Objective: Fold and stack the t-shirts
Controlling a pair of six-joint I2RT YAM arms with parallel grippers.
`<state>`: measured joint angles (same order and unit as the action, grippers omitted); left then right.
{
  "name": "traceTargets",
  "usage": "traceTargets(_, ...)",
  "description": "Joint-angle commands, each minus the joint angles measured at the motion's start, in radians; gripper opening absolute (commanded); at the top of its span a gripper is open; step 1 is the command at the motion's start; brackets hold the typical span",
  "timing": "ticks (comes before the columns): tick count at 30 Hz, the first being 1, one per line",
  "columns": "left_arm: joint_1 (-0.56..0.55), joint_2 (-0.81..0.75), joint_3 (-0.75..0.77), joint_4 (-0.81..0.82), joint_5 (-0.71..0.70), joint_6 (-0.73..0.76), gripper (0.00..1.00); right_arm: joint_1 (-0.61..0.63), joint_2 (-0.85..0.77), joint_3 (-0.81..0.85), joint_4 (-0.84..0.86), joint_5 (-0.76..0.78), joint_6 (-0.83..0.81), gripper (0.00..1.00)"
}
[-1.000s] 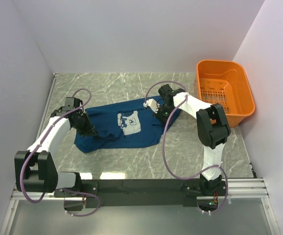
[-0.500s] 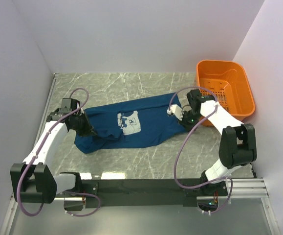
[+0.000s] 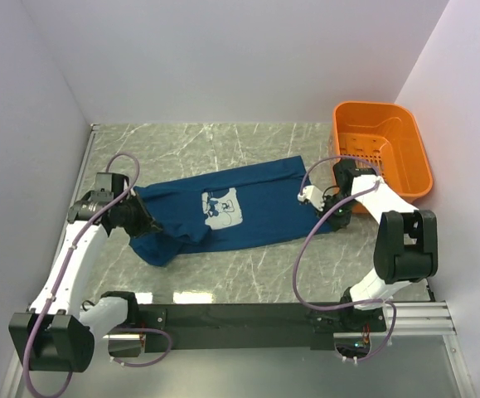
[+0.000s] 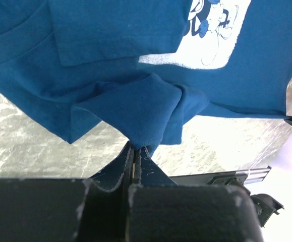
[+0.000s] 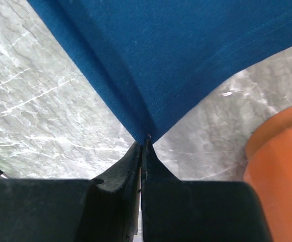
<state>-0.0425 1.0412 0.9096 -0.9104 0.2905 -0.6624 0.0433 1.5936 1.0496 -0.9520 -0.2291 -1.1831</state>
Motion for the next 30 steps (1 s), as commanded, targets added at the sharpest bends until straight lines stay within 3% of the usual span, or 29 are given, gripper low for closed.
traceTargets(1, 0.007, -0.029, 0.029, -0.024, -0.039, -0.046, 0.01, -0.003, 0.012, 0.065, -0.014, -0.042, -0.023, 0.00)
traceTargets(10, 0.007, 0.025, 0.132, 0.051, -0.001, -0.056, 0.01, 0.006, 0.069, 0.144, -0.050, -0.110, -0.003, 0.00)
traceTargets(19, -0.006, 0.259, 0.302, 0.125, 0.113, 0.021, 0.01, 0.035, 0.120, 0.205, -0.048, -0.145, 0.045, 0.00)
traceTargets(30, -0.019, 0.508, 0.566, 0.016, 0.021, 0.234, 0.01, 0.038, 0.175, 0.250, 0.015, -0.107, 0.148, 0.00)
